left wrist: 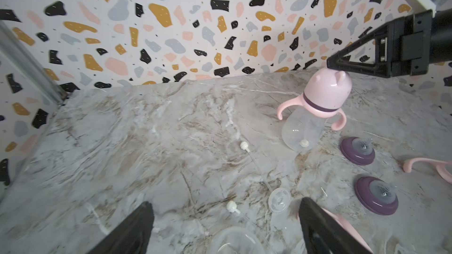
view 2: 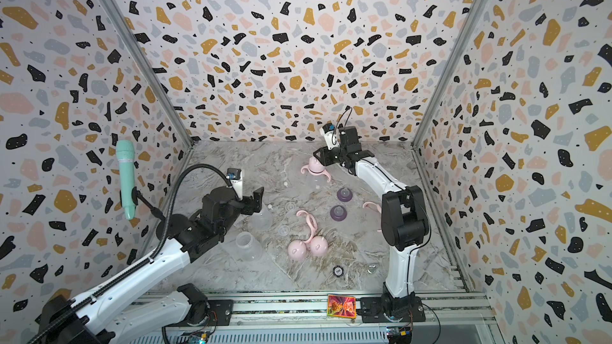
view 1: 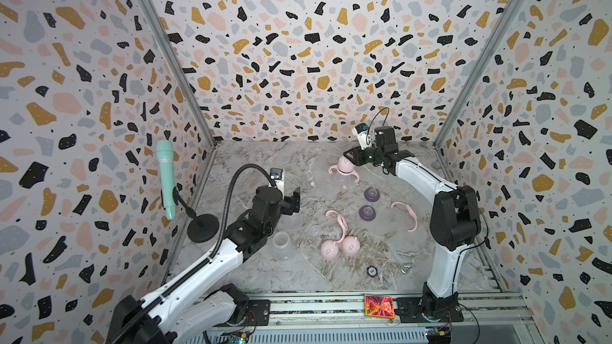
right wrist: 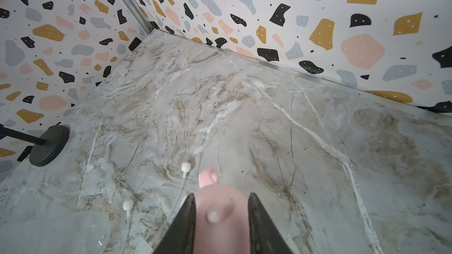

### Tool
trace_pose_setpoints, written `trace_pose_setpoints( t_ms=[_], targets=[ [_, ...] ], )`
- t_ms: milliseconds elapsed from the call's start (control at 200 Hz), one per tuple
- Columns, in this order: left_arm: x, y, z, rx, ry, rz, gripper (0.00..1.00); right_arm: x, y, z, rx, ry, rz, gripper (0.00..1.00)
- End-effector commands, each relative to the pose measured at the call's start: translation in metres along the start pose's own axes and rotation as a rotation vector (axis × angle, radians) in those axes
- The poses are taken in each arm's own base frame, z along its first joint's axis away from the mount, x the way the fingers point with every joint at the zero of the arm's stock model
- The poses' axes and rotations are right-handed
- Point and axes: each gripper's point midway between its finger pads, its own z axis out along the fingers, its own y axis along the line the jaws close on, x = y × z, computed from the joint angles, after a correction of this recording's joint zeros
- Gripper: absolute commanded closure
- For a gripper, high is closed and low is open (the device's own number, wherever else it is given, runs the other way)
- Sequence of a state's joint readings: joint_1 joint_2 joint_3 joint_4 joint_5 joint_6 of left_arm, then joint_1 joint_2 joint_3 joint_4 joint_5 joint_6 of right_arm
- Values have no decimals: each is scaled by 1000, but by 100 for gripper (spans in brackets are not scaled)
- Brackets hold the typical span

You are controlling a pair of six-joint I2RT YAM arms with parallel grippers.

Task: Assemble the baby bottles
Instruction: Close the lid on the baby bottle, then pick up the baby bottle from the center of the board.

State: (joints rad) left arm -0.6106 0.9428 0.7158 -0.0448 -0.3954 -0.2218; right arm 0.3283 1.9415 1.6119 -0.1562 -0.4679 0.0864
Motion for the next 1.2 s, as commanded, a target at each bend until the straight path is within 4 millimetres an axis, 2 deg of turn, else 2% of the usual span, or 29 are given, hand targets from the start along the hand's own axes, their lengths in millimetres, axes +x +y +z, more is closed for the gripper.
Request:
trace_pose_setpoints(
  t_ms=[0,235,416,566,676,741,846,911,1051,1136,1196],
  targets=[
    [-14,20,-17,-70,-76,-45,4,11,0,-2,-2,74,17,61],
    [-9,8,-32,48,-94,-134,3,-14,7,-10,-19,35,-11,54],
    [-2,12,-35,38,-80,-128,3,-47,16,-20,-41,-24,-63,42],
    [-2,13,-35,29,-77,-122,3,-77,30,-38,-70,-86,-124,29],
    [-3,24,-38,-22,-86,-124,2,-80,51,-54,-119,-98,-178,17],
    [-3,31,-41,-59,-87,-125,0,-70,74,-63,-162,-77,-227,9],
    [-5,39,-46,-101,-69,-120,0,-28,125,-68,-282,9,-322,1],
    [-9,49,-51,-152,-73,-116,0,2,155,-69,-345,66,-366,1],
    [-13,76,-67,-289,-109,-115,0,57,204,-63,-359,129,-469,1],
    [-10,89,-76,-345,-117,-109,0,80,231,-57,-370,117,-532,1],
    [-8,95,-81,-374,-119,-109,0,89,244,-52,-371,108,-562,1]
  ],
)
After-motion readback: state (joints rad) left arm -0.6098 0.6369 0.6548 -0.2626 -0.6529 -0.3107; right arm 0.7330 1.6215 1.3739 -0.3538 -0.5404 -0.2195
